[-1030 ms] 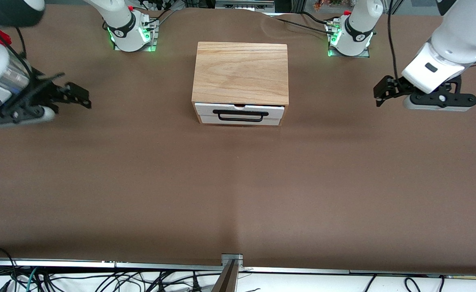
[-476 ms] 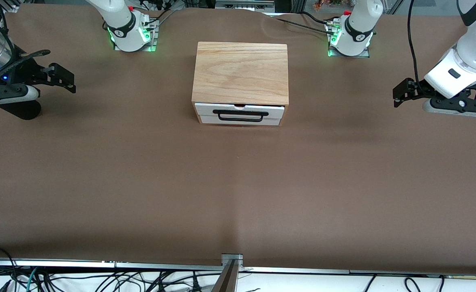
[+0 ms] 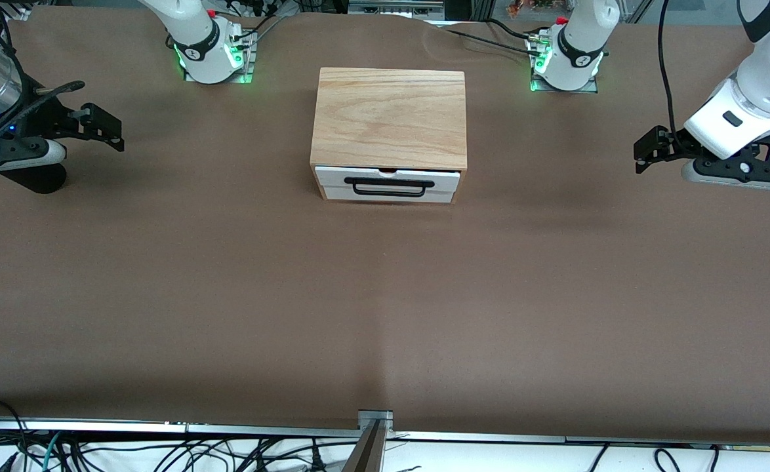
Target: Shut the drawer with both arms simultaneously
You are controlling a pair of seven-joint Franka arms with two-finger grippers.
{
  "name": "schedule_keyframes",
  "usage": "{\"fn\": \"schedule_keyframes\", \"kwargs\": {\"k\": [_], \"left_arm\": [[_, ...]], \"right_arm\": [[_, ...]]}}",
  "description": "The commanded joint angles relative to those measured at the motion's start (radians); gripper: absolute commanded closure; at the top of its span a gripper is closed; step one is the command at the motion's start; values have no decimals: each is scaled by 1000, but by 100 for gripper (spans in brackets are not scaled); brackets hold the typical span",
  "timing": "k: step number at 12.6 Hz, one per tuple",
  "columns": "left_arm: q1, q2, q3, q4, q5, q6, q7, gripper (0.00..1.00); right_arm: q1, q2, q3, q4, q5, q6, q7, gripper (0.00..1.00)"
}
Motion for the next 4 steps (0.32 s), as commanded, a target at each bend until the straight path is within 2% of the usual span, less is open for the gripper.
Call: {"fn": "schedule_keyframes", "kwargs": {"k": [1,4], "left_arm": [[2,15,2,34,-21,-23,21,0],[2,15,2,34,-21,-23,21,0]], "right_arm": [[-17,9,16,17,-12,-4,-16,0],[-18,11,11,19,-12,-7,-44,0]]}}
